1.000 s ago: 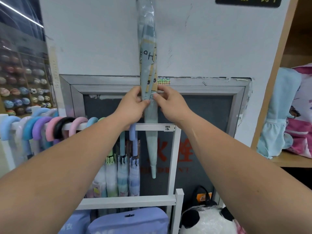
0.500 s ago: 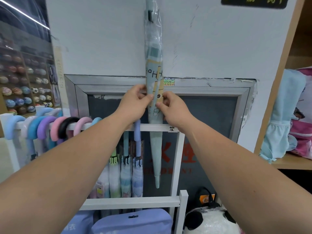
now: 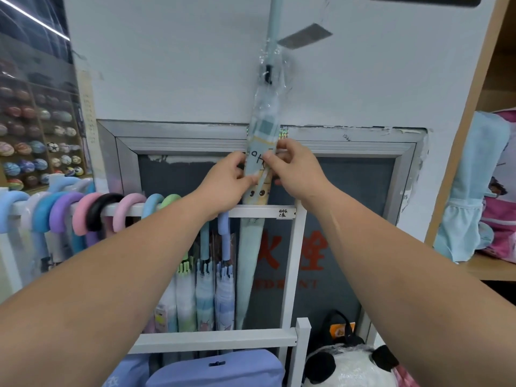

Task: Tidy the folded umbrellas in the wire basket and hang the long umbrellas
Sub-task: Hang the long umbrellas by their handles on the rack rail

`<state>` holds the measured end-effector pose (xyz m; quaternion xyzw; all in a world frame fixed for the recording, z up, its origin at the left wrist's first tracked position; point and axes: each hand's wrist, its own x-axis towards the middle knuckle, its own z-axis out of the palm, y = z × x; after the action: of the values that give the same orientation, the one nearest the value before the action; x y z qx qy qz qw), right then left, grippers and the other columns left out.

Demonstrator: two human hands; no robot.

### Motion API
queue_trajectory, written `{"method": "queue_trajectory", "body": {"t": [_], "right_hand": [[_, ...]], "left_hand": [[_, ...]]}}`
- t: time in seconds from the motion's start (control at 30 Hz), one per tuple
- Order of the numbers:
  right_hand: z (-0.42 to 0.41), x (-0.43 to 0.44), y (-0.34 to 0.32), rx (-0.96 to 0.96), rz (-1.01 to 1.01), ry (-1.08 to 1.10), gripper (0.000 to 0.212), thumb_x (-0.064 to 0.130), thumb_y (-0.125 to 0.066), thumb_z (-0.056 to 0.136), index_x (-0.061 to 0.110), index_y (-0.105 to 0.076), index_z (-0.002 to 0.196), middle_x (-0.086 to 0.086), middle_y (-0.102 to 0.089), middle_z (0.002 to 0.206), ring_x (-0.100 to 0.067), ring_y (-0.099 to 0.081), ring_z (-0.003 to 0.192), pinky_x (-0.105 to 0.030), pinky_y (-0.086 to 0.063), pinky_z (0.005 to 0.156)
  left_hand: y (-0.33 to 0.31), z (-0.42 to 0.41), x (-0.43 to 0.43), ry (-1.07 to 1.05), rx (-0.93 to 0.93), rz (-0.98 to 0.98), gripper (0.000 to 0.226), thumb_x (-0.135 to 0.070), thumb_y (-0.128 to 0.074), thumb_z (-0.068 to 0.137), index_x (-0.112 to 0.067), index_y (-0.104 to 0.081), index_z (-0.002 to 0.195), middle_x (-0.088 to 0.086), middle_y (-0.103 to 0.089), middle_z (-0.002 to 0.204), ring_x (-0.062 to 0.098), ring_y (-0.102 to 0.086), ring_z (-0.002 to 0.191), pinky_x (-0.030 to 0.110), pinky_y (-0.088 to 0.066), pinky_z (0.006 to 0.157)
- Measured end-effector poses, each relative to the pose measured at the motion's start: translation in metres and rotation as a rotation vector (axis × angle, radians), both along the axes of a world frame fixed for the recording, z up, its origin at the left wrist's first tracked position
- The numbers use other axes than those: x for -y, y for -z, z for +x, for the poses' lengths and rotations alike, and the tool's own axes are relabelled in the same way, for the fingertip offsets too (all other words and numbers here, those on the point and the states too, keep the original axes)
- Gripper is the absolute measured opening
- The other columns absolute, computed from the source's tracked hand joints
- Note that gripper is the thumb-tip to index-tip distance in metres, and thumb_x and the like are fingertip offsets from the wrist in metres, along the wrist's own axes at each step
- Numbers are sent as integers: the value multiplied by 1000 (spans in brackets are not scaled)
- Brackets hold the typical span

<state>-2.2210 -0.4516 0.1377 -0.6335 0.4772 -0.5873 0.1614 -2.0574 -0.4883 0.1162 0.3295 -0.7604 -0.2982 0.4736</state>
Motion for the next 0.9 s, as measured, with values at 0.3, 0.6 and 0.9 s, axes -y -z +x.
{"method": "queue_trajectory", "body": {"t": [0.3, 0.6, 0.9], "right_hand": [[-3, 9, 15, -163, 22, -34, 20, 21, -66, 95, 33, -63, 111, -6, -76, 100, -21, -73, 96, -45, -57, 93], [-4, 0, 9, -280, 88, 26, 21, 34, -69, 94, 24, -69, 112, -1, -76, 99, -17, -72, 94, -36, -56, 88], [1, 11, 13, -212, 29, 120, 16, 27, -68, 94, 17, -69, 105, -4, -64, 80, -17, -56, 72, -40, -52, 75]], "left_hand": [[-9, 8, 4, -62, -58, 10, 20, -35, -72, 85, -33, -66, 105, -1, -77, 95, 17, -74, 89, 42, -59, 86], [-14, 6, -1, 12, -141, 6, 26, -15, -64, 98, -33, -59, 115, 5, -76, 103, 15, -76, 88, 33, -62, 71], [4, 10, 0, -96, 149, -19, 33, -22, -79, 84, -30, -64, 112, 10, -75, 88, 29, -71, 81, 43, -58, 72]]}}
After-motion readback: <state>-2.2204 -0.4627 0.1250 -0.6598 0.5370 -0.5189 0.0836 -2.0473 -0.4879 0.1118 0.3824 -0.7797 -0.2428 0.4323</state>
